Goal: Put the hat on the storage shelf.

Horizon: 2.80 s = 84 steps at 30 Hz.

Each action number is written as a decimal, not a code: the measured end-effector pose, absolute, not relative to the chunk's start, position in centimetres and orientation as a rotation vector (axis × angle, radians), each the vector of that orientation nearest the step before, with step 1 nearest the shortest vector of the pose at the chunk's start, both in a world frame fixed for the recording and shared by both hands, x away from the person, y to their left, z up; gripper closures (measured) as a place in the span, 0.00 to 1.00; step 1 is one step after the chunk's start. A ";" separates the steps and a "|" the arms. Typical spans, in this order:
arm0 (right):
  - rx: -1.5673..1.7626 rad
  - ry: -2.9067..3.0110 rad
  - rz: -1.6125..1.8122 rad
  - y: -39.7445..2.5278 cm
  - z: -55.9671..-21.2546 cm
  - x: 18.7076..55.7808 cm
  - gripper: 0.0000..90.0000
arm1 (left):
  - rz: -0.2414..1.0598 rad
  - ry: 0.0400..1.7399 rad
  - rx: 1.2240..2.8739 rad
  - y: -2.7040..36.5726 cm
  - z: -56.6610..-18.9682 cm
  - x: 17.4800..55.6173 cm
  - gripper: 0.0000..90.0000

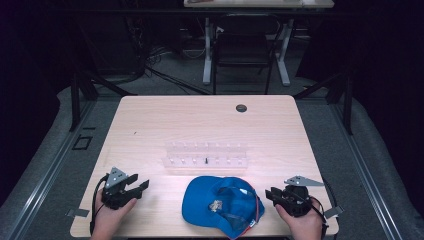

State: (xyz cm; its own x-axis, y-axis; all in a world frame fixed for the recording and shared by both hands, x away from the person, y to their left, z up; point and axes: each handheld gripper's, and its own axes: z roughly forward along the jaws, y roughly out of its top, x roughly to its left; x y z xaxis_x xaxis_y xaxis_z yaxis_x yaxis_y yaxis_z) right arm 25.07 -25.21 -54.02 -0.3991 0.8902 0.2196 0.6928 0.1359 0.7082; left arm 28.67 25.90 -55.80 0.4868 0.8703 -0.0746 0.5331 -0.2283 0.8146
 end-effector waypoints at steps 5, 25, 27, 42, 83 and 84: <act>1.587 2.167 1.101 -24.9 -53.9 24.9 0.75 | 0.489 1.165 1.938 25.6 -56.0 28.9 0.55; 1.705 2.315 1.011 -23.5 -55.1 25.1 0.74 | 0.460 1.170 1.963 25.2 -56.2 28.9 0.55; 1.708 2.322 1.007 -23.2 -55.3 25.1 0.74 | 0.460 1.170 1.963 25.2 -56.2 29.0 0.55; 1.706 2.362 0.903 -22.1 -56.1 25.3 0.77 | 0.457 1.165 1.983 25.0 -56.3 29.0 0.56; 1.685 2.435 0.861 -23.7 -53.5 27.7 0.99 | 0.470 1.163 1.990 24.8 -56.3 29.0 0.58; 1.690 2.447 0.851 -23.8 -53.3 27.9 0.99 | 0.467 1.163 1.995 24.9 -56.3 29.0 0.58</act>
